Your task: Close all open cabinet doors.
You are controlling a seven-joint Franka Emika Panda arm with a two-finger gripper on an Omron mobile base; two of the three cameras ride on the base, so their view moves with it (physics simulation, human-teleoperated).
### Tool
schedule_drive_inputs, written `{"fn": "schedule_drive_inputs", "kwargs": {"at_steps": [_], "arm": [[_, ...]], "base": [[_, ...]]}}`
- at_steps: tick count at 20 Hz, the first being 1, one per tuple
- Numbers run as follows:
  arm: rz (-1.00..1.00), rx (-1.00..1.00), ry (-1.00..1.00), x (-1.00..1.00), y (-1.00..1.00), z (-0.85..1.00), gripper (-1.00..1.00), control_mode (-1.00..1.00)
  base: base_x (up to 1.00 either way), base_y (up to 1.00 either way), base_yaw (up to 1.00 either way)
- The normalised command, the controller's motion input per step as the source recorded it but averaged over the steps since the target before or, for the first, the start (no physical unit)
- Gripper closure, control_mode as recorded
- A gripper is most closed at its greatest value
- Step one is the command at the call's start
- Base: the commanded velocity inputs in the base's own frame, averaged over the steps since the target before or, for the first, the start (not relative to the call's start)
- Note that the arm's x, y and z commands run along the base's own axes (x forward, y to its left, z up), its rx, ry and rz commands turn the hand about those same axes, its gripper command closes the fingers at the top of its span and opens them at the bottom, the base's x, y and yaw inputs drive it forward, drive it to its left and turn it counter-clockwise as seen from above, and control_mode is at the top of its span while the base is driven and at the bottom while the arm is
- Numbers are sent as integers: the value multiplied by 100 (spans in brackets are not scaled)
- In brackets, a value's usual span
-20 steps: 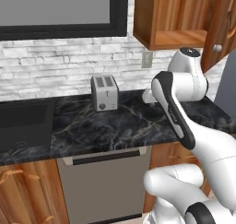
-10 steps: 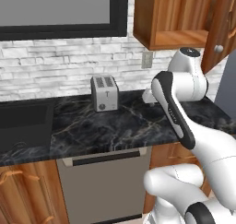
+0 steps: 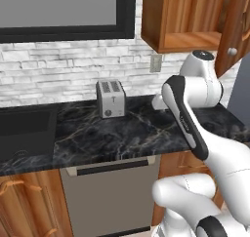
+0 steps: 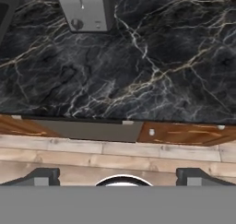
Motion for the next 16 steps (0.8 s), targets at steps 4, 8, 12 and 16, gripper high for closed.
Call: {"fn": "schedule_drive_inputs", "kwargs": {"at_steps": [4, 8, 12, 16], "arm": [[0, 0, -17, -54, -15, 10, -100, -100], [0, 0, -29, -56, -21, 26, -100, -100], [0, 3, -39, -68, -29, 36, -100, -100], [0, 10, -25, -42, -40, 48, -100, -100]], "base": [[0, 0, 0], [0, 0, 0], [0, 0, 0], [0, 0, 0]]}}
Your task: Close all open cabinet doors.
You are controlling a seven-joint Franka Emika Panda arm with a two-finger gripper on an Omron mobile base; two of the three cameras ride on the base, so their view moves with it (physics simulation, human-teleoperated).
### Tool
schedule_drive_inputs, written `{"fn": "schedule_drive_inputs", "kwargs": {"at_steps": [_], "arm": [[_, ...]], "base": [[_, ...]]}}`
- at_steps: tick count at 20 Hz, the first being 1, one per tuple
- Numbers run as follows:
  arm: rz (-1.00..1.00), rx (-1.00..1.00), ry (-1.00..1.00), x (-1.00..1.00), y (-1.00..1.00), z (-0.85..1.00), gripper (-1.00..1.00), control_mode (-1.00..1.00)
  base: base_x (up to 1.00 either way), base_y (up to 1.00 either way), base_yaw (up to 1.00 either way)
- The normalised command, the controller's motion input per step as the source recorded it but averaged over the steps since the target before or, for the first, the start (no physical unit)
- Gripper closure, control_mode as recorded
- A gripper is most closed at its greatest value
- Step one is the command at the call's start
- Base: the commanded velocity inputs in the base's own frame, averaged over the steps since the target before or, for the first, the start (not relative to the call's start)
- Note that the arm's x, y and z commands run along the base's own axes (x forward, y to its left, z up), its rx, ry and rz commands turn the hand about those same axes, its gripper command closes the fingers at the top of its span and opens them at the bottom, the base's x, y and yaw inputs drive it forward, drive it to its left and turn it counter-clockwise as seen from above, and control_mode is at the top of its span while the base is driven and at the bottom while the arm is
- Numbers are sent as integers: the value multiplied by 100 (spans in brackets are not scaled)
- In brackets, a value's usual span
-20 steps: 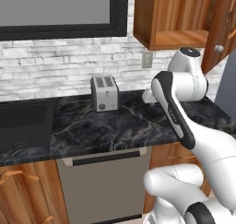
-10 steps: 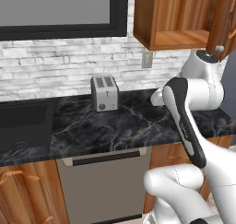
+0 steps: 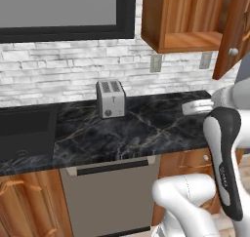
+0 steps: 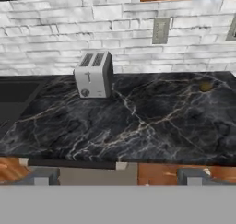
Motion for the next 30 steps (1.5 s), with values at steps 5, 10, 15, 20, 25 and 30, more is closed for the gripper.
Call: {"fn": "schedule_drive_inputs", "kwargs": {"at_steps": [5, 10, 15, 20, 25, 30], "arm": [[0, 13, -18, -12, -47, 55, -100, -100], [0, 18, -9, 0, -56, 58, -100, -100], [0, 7, -7, 0, -63, 7, -100, -100], [0, 11, -9, -2, -78, 24, -100, -100], [0, 14, -10, -2, -74, 35, -100, -100], [0, 11, -2, 12, -25, 10, -100, -100]], "base": [[0, 0, 0], [0, 0, 0], [0, 0, 0], [0, 0, 0], [0, 0, 0], [0, 0, 0]]}}
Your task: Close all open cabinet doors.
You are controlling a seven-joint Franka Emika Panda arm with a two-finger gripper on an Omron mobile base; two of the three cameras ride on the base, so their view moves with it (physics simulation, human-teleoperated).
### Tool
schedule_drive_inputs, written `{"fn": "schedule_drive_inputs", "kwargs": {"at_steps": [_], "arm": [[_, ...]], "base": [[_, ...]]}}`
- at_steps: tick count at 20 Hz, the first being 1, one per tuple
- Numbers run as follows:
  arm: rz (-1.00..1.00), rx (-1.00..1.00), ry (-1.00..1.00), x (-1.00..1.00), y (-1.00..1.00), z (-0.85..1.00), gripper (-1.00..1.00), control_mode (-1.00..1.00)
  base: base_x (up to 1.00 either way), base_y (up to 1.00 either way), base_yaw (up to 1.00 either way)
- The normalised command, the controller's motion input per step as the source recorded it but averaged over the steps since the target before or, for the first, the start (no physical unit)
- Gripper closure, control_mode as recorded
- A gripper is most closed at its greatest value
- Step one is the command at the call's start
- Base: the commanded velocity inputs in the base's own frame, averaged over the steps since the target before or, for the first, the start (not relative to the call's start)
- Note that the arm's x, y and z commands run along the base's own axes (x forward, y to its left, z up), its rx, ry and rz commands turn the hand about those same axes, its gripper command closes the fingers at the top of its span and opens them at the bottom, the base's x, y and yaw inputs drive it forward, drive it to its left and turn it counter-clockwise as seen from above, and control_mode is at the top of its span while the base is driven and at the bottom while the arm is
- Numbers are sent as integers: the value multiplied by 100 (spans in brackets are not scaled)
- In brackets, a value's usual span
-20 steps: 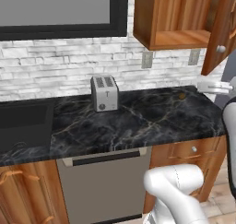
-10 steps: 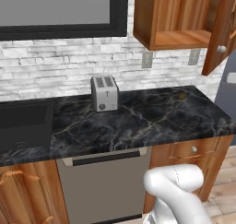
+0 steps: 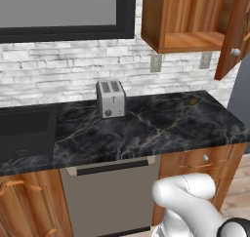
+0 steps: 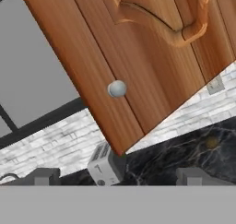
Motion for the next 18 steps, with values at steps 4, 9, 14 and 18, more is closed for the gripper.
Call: {"fn": "schedule_drive_inputs", "kwargs": {"at_steps": [4, 9, 14, 18], "arm": [[0, 10, 0, 30, 0, 0, -100, -100], [0, 14, 0, 54, 0, 0, -100, -100], [0, 16, 0, 60, 0, 0, -100, -100], [0, 16, -3, 62, 2, 0, -100, -100]], "base": [[0, 0, 0], [0, 0, 0], [0, 0, 0], [0, 0, 0]]}}
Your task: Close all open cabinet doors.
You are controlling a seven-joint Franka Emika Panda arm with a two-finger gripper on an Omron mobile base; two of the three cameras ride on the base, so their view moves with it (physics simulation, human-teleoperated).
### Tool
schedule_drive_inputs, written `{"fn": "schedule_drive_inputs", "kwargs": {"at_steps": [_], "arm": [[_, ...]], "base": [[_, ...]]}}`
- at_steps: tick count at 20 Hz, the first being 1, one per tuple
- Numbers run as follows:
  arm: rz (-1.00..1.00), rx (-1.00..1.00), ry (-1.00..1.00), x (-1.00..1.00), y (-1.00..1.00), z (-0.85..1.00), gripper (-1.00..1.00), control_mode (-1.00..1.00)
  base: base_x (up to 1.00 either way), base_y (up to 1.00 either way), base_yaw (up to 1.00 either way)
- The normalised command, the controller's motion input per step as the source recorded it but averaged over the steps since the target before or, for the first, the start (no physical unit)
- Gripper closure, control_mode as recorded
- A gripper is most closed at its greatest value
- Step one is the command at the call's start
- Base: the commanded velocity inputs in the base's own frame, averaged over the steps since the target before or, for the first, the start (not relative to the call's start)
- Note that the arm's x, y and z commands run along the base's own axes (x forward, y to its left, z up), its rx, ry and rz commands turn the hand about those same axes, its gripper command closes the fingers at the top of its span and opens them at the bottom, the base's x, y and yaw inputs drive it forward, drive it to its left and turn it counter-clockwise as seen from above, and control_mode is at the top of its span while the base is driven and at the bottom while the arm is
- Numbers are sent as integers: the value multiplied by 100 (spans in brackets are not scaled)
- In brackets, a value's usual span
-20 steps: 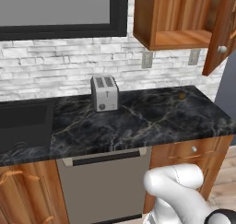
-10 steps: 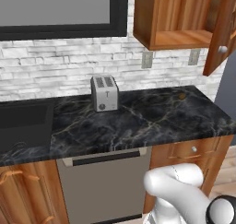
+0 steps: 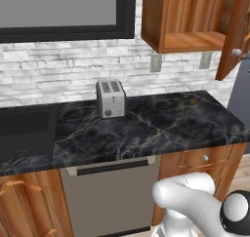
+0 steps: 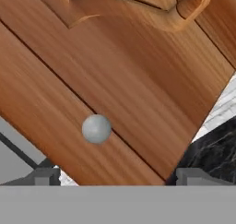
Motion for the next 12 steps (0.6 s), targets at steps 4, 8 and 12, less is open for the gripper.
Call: {"fn": "schedule_drive_inputs", "kwargs": {"at_steps": [4, 8, 12], "arm": [[0, 18, -6, 59, 8, 0, -100, -100], [0, 19, -9, 66, 10, 0, -100, -100], [0, 14, -1, 67, 9, 0, -100, -100]], "base": [[0, 0, 0], [0, 0, 0], [0, 0, 0]]}}
